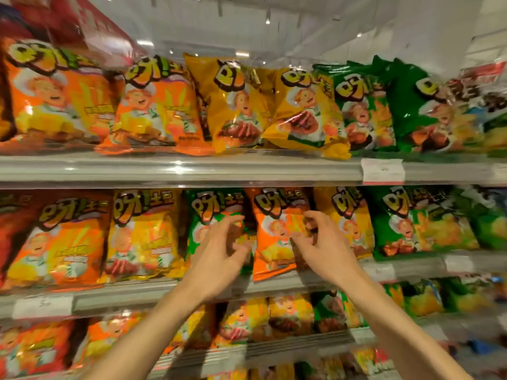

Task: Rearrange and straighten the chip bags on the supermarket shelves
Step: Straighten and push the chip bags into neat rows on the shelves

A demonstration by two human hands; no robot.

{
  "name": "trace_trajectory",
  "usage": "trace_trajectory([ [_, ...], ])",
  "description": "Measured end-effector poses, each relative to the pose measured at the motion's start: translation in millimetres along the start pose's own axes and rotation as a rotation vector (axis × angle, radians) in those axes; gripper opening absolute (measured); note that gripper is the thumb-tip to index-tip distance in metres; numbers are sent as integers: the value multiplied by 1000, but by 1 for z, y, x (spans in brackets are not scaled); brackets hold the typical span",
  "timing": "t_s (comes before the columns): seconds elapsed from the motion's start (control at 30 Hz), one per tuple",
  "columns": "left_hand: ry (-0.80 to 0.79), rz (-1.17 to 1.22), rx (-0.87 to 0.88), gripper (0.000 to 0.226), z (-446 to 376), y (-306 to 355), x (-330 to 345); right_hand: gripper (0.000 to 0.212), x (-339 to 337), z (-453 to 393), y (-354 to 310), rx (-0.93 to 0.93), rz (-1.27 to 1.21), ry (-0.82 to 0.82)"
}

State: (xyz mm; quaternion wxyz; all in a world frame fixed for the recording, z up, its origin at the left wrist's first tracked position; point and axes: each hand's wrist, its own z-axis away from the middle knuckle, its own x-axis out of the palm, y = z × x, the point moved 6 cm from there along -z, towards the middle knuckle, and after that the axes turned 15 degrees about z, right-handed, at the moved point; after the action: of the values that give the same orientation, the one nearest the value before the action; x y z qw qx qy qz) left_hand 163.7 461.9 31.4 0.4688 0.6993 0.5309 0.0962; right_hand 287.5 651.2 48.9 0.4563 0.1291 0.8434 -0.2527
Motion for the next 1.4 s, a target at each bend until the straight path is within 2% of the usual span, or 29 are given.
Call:
trace_trajectory([
  [0.13, -61, -38, -48, 57, -19, 3, 48, 65, 14, -8, 36, 3, 32, -129],
  [0.2, -42, -117, -63, 58, -24, 2, 58, 75, 21, -6, 43, 0, 30, -156],
  [0.33, 226, -423, 103, 51, -24, 5, 30, 90, 23, -2, 33, -69, 40, -97],
  [0.4, 334, -516, 42, 56, -22, -6, 12, 93, 28, -3, 27, -83, 38, -98],
  [0.47, 331, -573, -14, 64, -22, -16, 5, 96, 32, -7, 25, -72, 42, -89],
  [0.63, 239, -341, -231, 82, -23, -34, 1, 98, 37, -12, 21, -57, -30, -84],
  [0.8, 188, -236, -320, 85, -22, -49, -3, 99, 38, -11, 23, -31, -71, -78],
  [1.1, 201, -172, -243, 85, -31, -33, 5, 98, 26, -11, 41, 11, -100, -84],
  [1.4, 223, -286, -185, 82, -32, -1, -3, 93, 20, -8, 46, 28, -86, -60],
])
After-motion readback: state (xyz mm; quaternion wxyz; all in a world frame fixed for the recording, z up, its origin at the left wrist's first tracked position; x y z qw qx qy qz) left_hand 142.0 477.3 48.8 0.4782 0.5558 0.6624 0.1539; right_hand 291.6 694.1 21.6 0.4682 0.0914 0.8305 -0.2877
